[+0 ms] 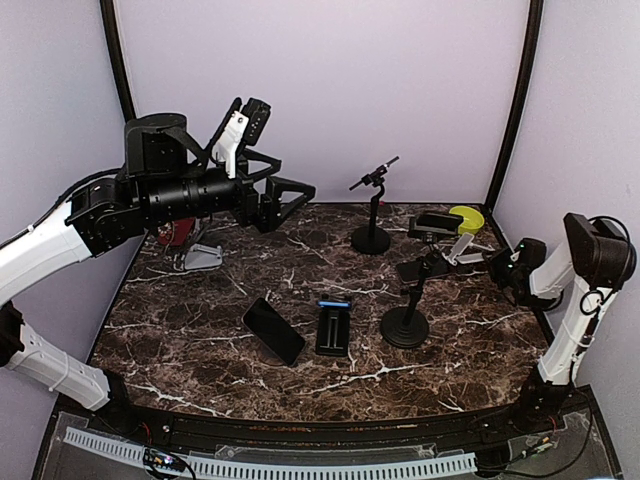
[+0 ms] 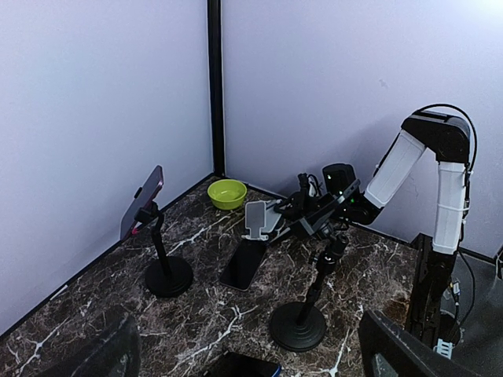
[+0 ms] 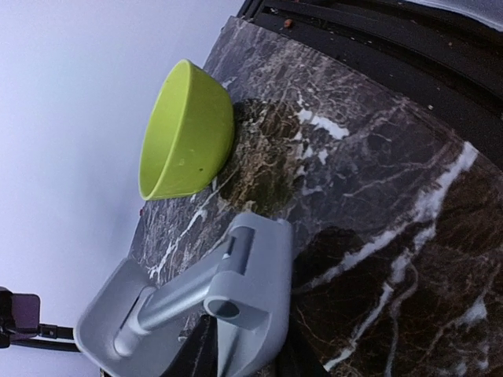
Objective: Remove the phone from the phone stand
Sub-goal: Place the phone stand at the corner of the board.
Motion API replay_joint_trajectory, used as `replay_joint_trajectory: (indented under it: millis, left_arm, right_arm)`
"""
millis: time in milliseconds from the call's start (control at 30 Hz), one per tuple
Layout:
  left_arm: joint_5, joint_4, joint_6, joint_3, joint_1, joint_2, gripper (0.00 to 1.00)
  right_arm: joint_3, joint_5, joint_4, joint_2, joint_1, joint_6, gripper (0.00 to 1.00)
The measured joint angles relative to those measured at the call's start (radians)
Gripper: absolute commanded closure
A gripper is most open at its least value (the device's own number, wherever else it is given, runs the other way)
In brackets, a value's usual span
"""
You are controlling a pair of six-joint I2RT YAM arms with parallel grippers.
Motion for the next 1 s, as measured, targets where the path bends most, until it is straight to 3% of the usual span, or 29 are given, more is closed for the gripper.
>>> replay_joint_trajectory:
  millis: [67, 367, 433, 467, 533, 800, 1000]
  left_arm:
    - [-0.002, 0.0, 0.0, 0.0, 0.0, 0.0, 0.01]
    - [-0.002, 0.0, 0.001, -0.004, 0.0, 0.0, 0.01]
    - [-0.002, 0.001, 0.001, -0.009, 0.0, 0.0, 0.01]
    - [-0.003, 0.001, 0.001, -0.011, 0.0, 0.0, 0.01]
    - [-0.007, 0.0, 0.0, -0.014, 0.0, 0.0, 0.01]
    - [-0.024, -0.002, -0.001, -0.027, 0.0, 0.0, 0.01]
    - [-0.043, -0.011, -0.004, -0.033, 0.003, 0.0, 0.01]
  right_arm:
    - [0.0, 0.003, -0.025, -0.001, 0.0, -0.003, 0.65]
    - [-0.003, 0.023, -0.161, -0.059, -0.024, -0.028, 0.56]
    - [-0.007, 0.027, -0.193, -0.081, -0.039, -0.032, 0.48]
    - [-0.01, 0.029, -0.206, -0.093, -0.043, -0.035, 0.4]
    - [-0.014, 0.035, -0.224, -0.116, -0.05, -0.042, 0.37]
    - [-0.076, 0.01, -0.261, -0.254, -0.048, -0.095, 0.43]
    - [-0.11, -0.036, -0.296, -0.417, 0.024, -0.157, 0.51]
